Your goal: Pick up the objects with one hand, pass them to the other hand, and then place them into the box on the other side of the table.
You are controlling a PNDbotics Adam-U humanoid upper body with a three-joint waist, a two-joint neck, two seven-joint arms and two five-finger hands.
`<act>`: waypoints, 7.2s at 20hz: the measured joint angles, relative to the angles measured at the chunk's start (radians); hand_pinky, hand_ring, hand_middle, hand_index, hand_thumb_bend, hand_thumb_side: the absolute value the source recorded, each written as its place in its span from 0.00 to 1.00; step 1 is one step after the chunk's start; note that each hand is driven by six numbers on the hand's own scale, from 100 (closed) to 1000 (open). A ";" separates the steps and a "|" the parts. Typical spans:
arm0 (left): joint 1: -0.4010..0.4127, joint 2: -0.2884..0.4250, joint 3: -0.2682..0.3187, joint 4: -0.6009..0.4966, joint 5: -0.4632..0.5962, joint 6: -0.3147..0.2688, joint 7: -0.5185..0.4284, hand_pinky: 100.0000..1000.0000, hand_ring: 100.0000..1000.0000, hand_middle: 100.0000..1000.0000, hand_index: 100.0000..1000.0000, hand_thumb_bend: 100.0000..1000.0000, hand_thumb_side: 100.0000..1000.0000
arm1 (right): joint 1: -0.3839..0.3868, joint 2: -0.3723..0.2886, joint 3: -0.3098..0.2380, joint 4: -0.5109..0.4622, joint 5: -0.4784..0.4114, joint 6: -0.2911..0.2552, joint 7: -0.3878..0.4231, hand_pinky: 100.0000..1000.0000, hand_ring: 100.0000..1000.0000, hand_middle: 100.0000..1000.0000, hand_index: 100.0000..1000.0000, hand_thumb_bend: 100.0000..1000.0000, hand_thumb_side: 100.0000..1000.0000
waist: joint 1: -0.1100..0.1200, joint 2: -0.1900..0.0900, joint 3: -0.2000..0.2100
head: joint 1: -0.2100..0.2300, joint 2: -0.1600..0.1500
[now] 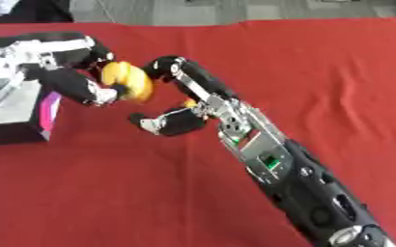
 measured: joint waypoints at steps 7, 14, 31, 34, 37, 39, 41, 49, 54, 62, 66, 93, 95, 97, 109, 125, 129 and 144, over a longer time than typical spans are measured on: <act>0.020 0.010 0.013 0.002 -0.017 0.003 0.011 0.70 0.68 0.41 0.36 0.00 0.01 | 0.000 0.000 -0.001 -0.006 0.024 0.009 0.006 0.77 0.80 0.73 0.82 0.36 0.26 | 0.000 0.000 -0.001 | 0.000 0.000; 0.065 0.059 0.069 -0.021 -0.017 0.017 0.052 0.70 0.67 0.42 0.37 0.00 0.00 | 0.001 -0.003 -0.003 -0.018 0.025 0.025 -0.005 0.77 0.80 0.73 0.82 0.36 0.24 | 0.000 0.000 0.000 | 0.000 0.000; 0.187 0.172 0.267 0.085 0.011 0.050 0.284 0.70 0.67 0.42 0.37 0.00 0.00 | 0.001 -0.029 -0.032 -0.054 -0.003 0.057 -0.032 0.76 0.79 0.71 0.80 0.35 0.22 | 0.000 0.000 0.006 | 0.101 0.000; 0.192 0.172 0.289 0.129 0.011 0.053 0.316 0.70 0.67 0.42 0.37 0.00 0.00 | 0.001 -0.035 -0.035 -0.062 -0.015 0.060 -0.038 0.76 0.78 0.71 0.79 0.35 0.21 | 0.000 0.001 0.006 | 0.115 0.000; 0.194 0.172 0.305 0.181 0.008 0.053 0.345 0.70 0.68 0.43 0.38 0.00 0.00 | 0.001 -0.038 -0.038 -0.072 -0.024 0.062 -0.043 0.76 0.78 0.71 0.79 0.36 0.21 | -0.001 0.001 0.006 | 0.128 0.000; 0.194 0.172 0.314 0.220 0.002 0.051 0.361 0.70 0.68 0.43 0.38 0.00 0.00 | 0.001 -0.042 -0.041 -0.079 -0.026 0.064 -0.046 0.76 0.78 0.71 0.79 0.36 0.21 | -0.001 0.001 0.004 | 0.137 -0.001; 0.194 0.171 0.321 0.260 -0.008 0.048 0.377 0.70 0.68 0.43 0.39 0.00 0.00 | 0.000 -0.044 -0.044 -0.081 -0.031 0.067 -0.048 0.76 0.78 0.71 0.79 0.36 0.21 | -0.002 0.001 0.003 | 0.144 -0.001; 0.182 0.146 0.343 0.405 -0.041 0.032 0.414 0.70 0.68 0.45 0.42 0.00 0.04 | -0.006 -0.045 -0.047 -0.092 -0.040 0.072 -0.053 0.76 0.78 0.70 0.79 0.36 0.21 | -0.014 0.001 0.002 | 0.165 -0.012; 0.171 0.134 0.345 0.455 -0.058 0.025 0.429 0.71 0.70 0.48 0.47 0.00 0.08 | -0.009 -0.045 -0.050 -0.095 -0.042 0.074 -0.056 0.76 0.78 0.70 0.79 0.36 0.21 | -0.017 0.002 0.001 | 0.172 -0.022; 0.164 0.122 0.350 0.504 -0.102 0.027 0.441 0.78 0.83 0.69 0.75 0.39 0.30 | -0.009 -0.046 -0.050 -0.098 -0.043 0.076 -0.058 0.75 0.78 0.70 0.79 0.36 0.21 | -0.019 0.002 0.001 | 0.174 -0.028; 0.164 0.122 0.350 0.511 -0.140 0.031 0.435 0.79 0.85 0.71 0.78 0.57 0.34 | -0.009 -0.047 -0.050 -0.098 -0.043 0.076 -0.058 0.75 0.78 0.70 0.79 0.38 0.20 | -0.019 0.002 0.000 | 0.174 -0.028; 0.195 0.152 0.373 0.267 -0.083 0.043 0.468 0.72 0.79 0.65 0.70 0.36 0.37 | -0.118 -0.111 -0.083 -0.019 0.012 0.285 0.194 0.81 0.82 0.78 0.83 0.42 0.34 | -0.019 0.002 -0.005 | 0.066 -0.009; 0.199 0.158 0.372 0.257 -0.078 0.043 0.469 0.73 0.79 0.65 0.70 0.36 0.37 | -0.147 -0.116 -0.079 -0.004 0.021 0.312 0.256 0.82 0.83 0.79 0.83 0.42 0.36 | -0.019 0.002 -0.006 | 0.064 -0.007; 0.201 0.160 0.372 0.255 -0.077 0.044 0.469 0.73 0.79 0.65 0.70 0.36 0.37 | -0.179 -0.122 -0.068 0.015 0.030 0.339 0.316 0.82 0.84 0.79 0.84 0.43 0.38 | -0.019 0.002 -0.009 | 0.062 -0.003; 0.202 0.167 0.368 0.251 -0.078 0.049 0.462 0.73 0.79 0.65 0.70 0.39 0.34 | -0.236 -0.136 -0.032 0.138 0.068 0.412 0.447 0.82 0.82 0.75 0.77 0.49 0.19 | -0.019 0.002 -0.010 | 0.049 -0.001; 0.202 0.167 0.368 0.251 -0.080 0.052 0.459 0.73 0.79 0.65 0.70 0.39 0.32 | -0.198 -0.131 -0.026 0.241 0.137 0.354 0.514 0.83 0.81 0.74 0.75 0.38 0.08 | -0.019 0.002 -0.006 | 0.049 -0.001; 0.202 0.167 0.368 0.250 -0.080 0.054 0.459 0.73 0.79 0.65 0.70 0.39 0.32 | -0.192 -0.130 -0.025 0.257 0.144 0.348 0.519 0.83 0.81 0.74 0.75 0.39 0.08 | -0.019 0.002 -0.006 | 0.049 -0.001; 0.202 0.166 0.368 0.245 -0.079 0.061 0.466 0.73 0.79 0.65 0.69 0.37 0.34 | -0.183 -0.120 -0.024 0.300 0.152 0.332 0.506 0.83 0.77 0.66 0.68 0.38 0.00 | -0.019 0.002 0.000 | 0.048 -0.001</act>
